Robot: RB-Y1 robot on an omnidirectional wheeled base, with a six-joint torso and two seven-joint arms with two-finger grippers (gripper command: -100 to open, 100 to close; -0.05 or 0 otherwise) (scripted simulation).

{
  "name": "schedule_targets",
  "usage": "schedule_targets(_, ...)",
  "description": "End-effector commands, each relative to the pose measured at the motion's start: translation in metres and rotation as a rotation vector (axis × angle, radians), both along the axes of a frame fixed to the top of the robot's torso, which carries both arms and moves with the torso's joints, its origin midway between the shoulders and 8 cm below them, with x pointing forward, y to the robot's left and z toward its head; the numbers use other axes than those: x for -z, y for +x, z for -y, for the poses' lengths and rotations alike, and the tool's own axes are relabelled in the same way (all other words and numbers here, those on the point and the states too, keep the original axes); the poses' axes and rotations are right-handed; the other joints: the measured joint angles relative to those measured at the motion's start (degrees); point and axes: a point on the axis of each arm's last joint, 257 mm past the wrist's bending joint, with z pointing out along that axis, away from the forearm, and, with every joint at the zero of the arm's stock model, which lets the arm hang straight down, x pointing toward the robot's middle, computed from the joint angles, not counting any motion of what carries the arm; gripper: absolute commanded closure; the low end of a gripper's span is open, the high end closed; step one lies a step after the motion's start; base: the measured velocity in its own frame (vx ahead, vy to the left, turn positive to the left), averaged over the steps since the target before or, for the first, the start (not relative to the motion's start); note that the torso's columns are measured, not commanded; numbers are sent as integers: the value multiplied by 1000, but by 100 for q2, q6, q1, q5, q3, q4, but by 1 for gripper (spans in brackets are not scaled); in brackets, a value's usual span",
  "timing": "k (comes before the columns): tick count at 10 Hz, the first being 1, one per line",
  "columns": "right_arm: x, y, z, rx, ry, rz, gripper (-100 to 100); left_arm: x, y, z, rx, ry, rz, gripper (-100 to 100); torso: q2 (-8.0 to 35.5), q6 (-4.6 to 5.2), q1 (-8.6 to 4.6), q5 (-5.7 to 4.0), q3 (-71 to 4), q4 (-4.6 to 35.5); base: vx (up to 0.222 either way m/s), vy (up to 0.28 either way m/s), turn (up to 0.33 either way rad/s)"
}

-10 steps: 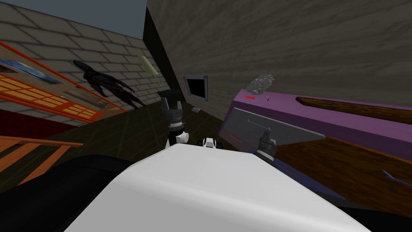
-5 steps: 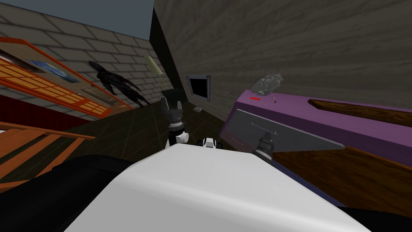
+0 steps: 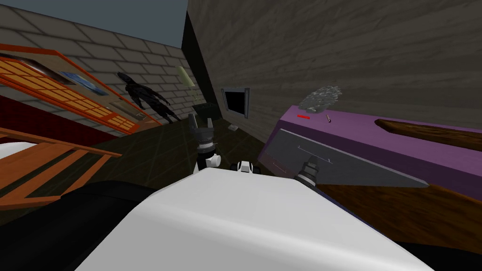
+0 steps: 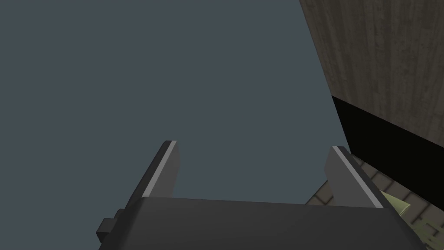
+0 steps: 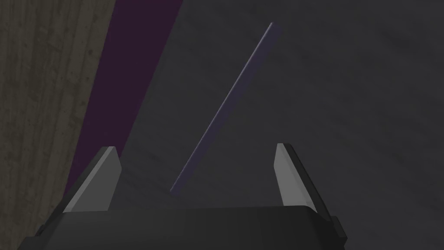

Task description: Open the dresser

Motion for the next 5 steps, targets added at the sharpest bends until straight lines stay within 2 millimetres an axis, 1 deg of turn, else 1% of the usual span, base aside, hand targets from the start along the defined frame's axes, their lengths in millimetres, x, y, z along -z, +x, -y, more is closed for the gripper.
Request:
schedule_targets(1,6,1,-1,-12,73,38,-100,0,0,0,0,0,0,0,-1,0,-1,0,-1,0,18,-13,60)
schedule_targets(5,17,2,-3,-26,206,110,-100,0,0,0,0,0,0,0,-1,1,-1,0,-1,0,19,-11,100)
